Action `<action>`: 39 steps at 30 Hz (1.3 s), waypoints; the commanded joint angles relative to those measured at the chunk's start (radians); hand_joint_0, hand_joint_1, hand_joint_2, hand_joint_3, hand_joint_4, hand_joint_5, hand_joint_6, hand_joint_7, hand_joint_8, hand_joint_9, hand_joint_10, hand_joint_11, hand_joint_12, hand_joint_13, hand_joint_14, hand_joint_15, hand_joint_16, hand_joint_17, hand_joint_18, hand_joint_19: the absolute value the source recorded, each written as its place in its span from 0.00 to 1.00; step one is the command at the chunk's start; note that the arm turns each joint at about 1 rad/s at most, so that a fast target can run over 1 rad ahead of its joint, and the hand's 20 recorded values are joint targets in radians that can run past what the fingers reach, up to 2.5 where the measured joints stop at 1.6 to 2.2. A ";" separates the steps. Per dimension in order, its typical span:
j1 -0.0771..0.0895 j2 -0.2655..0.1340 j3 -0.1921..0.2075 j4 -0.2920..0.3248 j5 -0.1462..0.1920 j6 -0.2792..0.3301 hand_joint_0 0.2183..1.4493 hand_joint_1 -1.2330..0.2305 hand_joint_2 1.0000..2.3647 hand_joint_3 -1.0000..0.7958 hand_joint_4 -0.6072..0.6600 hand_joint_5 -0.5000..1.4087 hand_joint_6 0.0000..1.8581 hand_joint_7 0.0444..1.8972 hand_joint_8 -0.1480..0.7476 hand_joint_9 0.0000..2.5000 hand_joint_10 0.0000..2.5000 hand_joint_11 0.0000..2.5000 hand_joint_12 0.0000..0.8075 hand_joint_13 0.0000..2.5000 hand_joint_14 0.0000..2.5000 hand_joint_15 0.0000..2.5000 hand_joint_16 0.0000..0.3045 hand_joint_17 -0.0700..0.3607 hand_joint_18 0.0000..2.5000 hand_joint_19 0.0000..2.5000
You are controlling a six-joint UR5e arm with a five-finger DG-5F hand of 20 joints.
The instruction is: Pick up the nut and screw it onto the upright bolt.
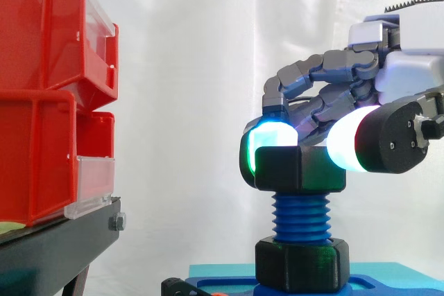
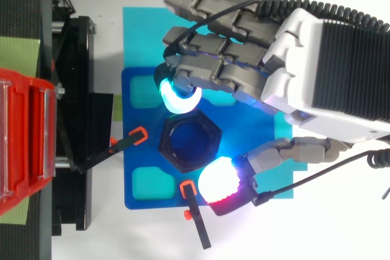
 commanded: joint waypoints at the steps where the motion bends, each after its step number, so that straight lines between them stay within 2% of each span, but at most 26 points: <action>1: -0.001 0.000 0.000 -0.001 0.000 0.000 0.26 0.39 0.00 0.28 0.73 0.18 0.30 0.66 0.52 0.19 0.00 0.00 0.44 0.17 0.00 0.00 0.15 0.40 0.15 0.00; 39: -0.004 -0.001 -0.002 -0.016 -0.002 -0.002 0.25 0.39 0.00 0.28 0.72 0.18 0.29 0.67 0.52 0.19 0.00 0.00 0.44 0.16 0.00 0.00 0.15 0.41 0.15 0.01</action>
